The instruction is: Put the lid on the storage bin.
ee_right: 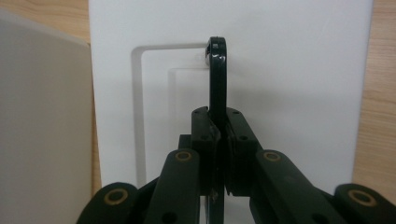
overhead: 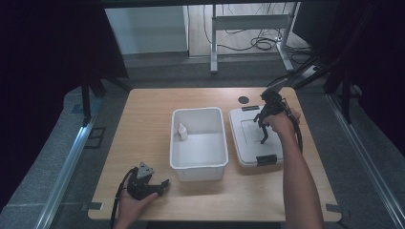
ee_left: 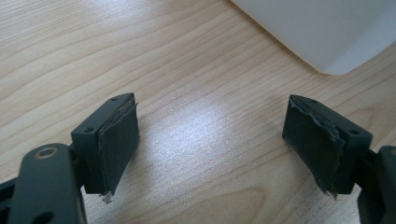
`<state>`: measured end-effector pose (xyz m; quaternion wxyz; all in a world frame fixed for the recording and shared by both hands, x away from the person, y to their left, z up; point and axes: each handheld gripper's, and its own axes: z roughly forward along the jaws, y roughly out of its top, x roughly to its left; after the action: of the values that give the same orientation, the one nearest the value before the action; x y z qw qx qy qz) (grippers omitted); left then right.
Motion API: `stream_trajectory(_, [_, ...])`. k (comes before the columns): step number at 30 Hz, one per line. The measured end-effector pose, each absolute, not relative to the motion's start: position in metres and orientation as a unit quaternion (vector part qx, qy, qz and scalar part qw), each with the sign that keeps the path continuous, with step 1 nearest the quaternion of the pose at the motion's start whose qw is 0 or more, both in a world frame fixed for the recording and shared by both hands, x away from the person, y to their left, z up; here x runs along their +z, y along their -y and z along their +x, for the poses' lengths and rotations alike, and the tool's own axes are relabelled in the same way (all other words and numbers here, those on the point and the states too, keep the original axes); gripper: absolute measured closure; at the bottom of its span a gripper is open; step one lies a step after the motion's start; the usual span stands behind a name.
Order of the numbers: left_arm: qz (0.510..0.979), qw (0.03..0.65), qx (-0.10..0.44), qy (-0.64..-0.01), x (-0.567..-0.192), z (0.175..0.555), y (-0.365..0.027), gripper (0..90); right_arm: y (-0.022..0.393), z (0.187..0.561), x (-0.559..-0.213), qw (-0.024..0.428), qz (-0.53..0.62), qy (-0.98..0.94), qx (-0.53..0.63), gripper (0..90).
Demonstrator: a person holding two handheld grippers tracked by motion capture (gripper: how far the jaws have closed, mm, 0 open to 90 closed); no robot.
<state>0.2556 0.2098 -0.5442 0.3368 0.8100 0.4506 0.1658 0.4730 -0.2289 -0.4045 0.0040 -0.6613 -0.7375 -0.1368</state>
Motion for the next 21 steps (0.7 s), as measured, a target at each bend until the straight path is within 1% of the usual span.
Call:
stream_trajectory(3, [0.81, 0.337, 0.166, -0.451, -0.544, 0.256, -0.21, 18.5, 0.233, 0.469, -0.387, -0.004, -0.659, 0.738, -0.145, 84.9])
stream_trajectory(4, [0.81, 0.337, 0.166, -0.451, -0.544, 0.256, -0.21, 18.5, 0.233, 0.469, -0.387, -0.004, -0.659, 0.738, -0.145, 84.9])
stream_trajectory(5, [0.81, 0.337, 0.165, -0.451, -0.544, 0.256, -0.21, 18.5, 0.235, 0.466, -0.376, -0.007, -0.659, 0.737, -0.148, 84.9])
stream_trajectory(7, [0.81, 0.337, 0.166, -0.451, -0.544, 0.256, -0.21, 18.5, 0.237, 0.463, -0.366, -0.006, -0.66, 0.736, -0.151, 84.9])
stream_trajectory(8, [0.81, 0.336, 0.165, -0.45, -0.544, 0.256, -0.21, 18.5, 0.237, 0.463, -0.366, -0.006, -0.66, 0.736, -0.151, 84.9])
stream_trajectory(10, [0.81, 0.336, 0.165, -0.45, -0.544, 0.256, -0.21, 18.5, 0.238, 0.459, -0.353, -0.008, -0.662, 0.734, -0.155, 84.9])
stream_trajectory(11, [0.81, 0.336, 0.165, -0.45, -0.544, 0.256, -0.21, 18.5, 0.238, 0.459, -0.353, -0.008, -0.662, 0.734, -0.155, 84.9])
stream_trajectory(12, [0.81, 0.336, 0.165, -0.45, -0.544, 0.256, -0.21, 18.5, 0.238, 0.456, -0.344, -0.011, -0.66, 0.734, -0.16, 84.9])
stream_trajectory(21, [0.811, 0.335, 0.164, -0.45, -0.544, 0.255, -0.21, 18.5, 0.235, 0.445, -0.309, -0.023, -0.655, 0.734, -0.178, 84.9])
